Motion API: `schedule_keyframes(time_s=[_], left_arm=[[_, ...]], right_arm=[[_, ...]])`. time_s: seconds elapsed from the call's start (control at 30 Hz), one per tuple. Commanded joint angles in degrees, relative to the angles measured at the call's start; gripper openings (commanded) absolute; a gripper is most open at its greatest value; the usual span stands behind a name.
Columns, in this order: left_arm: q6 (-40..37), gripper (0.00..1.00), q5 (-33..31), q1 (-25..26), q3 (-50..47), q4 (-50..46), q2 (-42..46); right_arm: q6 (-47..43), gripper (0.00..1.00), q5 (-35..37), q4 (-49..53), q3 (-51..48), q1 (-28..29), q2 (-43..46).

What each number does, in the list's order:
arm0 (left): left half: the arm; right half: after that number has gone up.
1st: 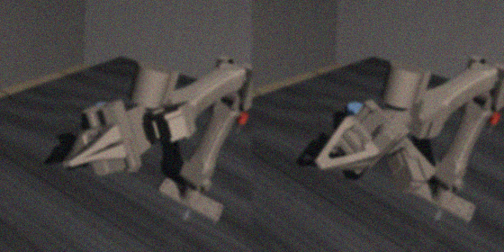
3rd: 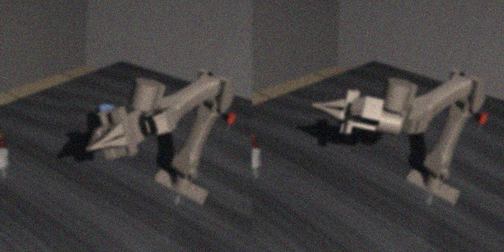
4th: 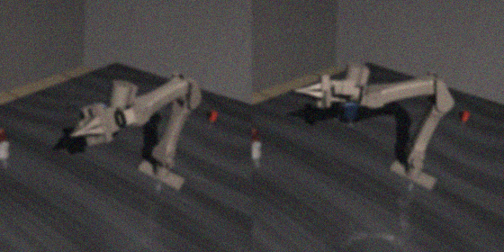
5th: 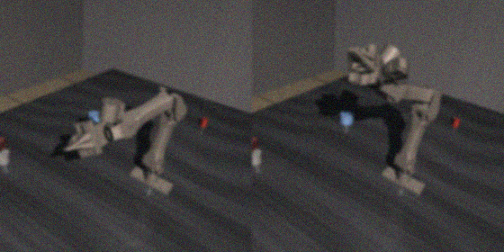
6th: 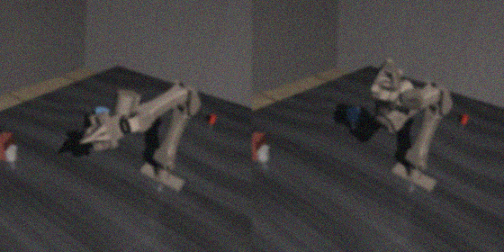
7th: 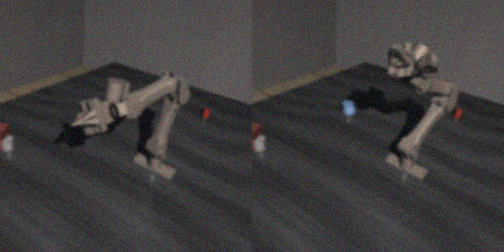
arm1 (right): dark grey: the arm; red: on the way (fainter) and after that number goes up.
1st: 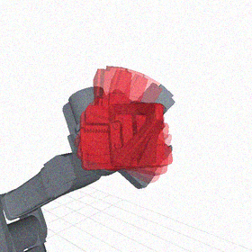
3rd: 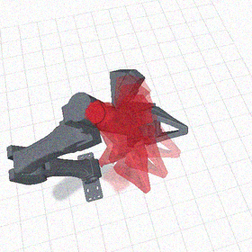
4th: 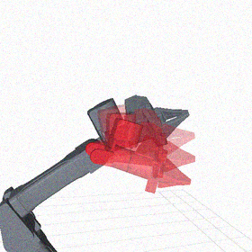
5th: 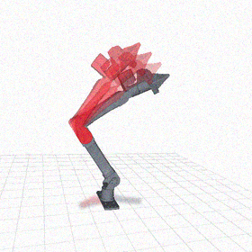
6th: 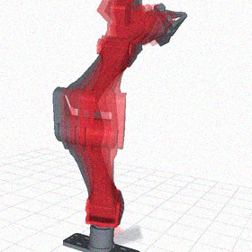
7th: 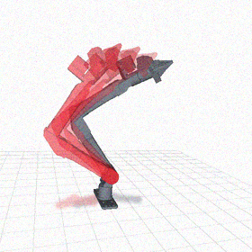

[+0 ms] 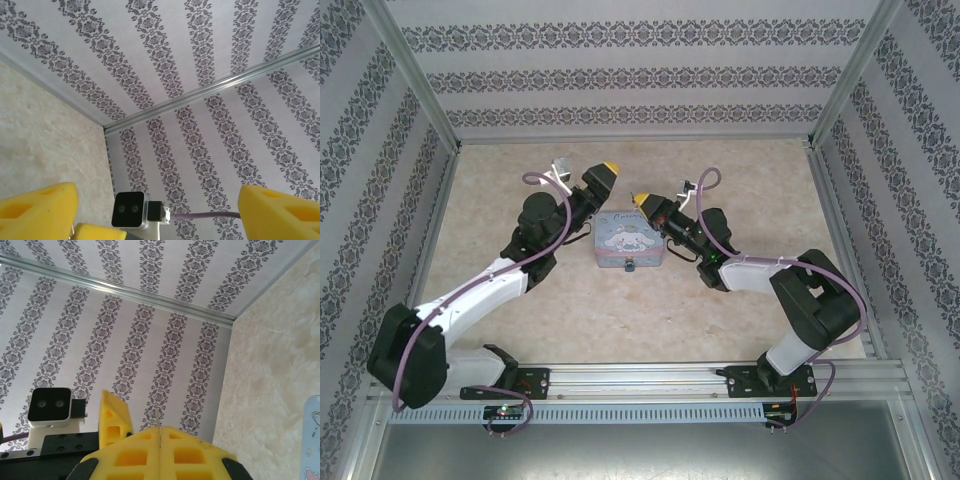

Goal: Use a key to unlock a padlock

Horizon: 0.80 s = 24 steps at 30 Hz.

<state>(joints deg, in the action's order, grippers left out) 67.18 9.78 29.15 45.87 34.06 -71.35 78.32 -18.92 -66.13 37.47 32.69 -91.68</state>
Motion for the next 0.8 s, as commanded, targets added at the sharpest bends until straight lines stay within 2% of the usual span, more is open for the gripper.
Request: schedule_keyframes(time_s=[0.0,0.23,0.33,0.53,0.77], left_arm=[[-4.8,0.87,0.4,-0.8,0.9,-9.4,2.3],[-11.5,0.89,3.2,-0.9,3.9,-22.8,3.7],[-15.0,0.86,6.9,-1.0,7.6,-28.5,1.2],[-14.6,0.73,13.7,-1.0,10.5,-27.2,-4.9],[-15.7,0.73,13.3,-1.0,9.9,-27.7,-5.8]], right_arm=[[-0.2,0.0,-2.1,-1.4,-1.4,-0.8,2.5],[-0.5,0.0,-4.1,-0.1,-4.3,-2.0,4.4],[-0.9,0.0,-5.5,1.0,-4.5,-2.1,5.1],[-1.3,0.0,-7.4,2.6,-4.3,-1.8,5.7],[-3.0,0.0,-7.1,6.1,-5.0,-2.3,6.6]])
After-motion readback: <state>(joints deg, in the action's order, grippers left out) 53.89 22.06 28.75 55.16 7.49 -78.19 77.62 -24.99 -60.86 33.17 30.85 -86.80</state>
